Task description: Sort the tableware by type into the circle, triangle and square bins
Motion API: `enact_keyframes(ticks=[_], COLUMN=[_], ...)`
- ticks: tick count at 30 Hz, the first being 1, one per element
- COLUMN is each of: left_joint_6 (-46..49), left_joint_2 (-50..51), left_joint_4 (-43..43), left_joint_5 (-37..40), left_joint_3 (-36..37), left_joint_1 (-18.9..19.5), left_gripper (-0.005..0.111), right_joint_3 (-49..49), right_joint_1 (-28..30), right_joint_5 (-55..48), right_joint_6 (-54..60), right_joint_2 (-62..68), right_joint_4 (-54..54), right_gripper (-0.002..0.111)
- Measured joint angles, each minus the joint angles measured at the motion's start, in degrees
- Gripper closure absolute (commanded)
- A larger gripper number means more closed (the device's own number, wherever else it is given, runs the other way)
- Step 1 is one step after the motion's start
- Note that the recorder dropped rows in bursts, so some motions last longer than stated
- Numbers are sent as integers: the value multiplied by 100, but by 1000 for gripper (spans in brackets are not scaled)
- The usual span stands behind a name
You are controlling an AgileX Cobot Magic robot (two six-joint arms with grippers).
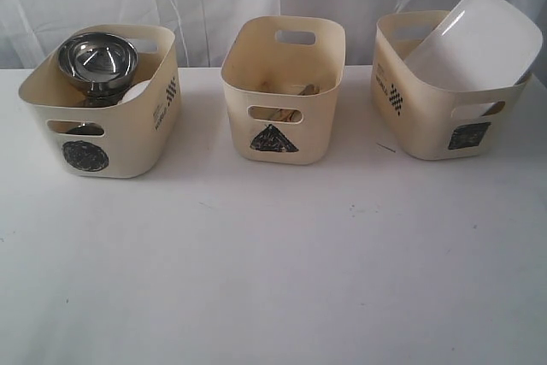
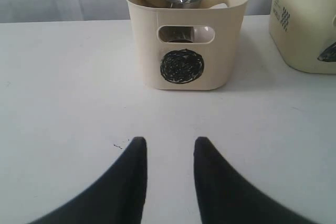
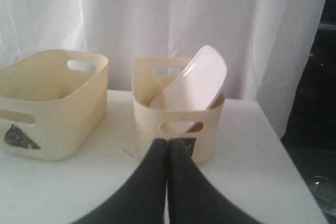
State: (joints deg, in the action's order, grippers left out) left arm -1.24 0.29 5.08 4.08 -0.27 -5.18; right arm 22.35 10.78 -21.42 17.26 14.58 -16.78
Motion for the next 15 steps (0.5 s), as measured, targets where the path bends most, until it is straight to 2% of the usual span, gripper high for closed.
enact_keyframes(ticks=[6,15], left_joint_6=[0,0], left_joint_2=[0,0], left_joint_4=[0,0], left_joint_5=[0,0], left_joint_3=[0,0], left_joint_1=[0,0], left_gripper=[70,70], right_joint_3=[-27,-27], right_joint_1=[0,0], right_joint_5=[-1263,-1441], right_joint_6=[-169,-184], right_joint_2=[-850,-1187], right_joint_4=[0,0], right_gripper=[108,108])
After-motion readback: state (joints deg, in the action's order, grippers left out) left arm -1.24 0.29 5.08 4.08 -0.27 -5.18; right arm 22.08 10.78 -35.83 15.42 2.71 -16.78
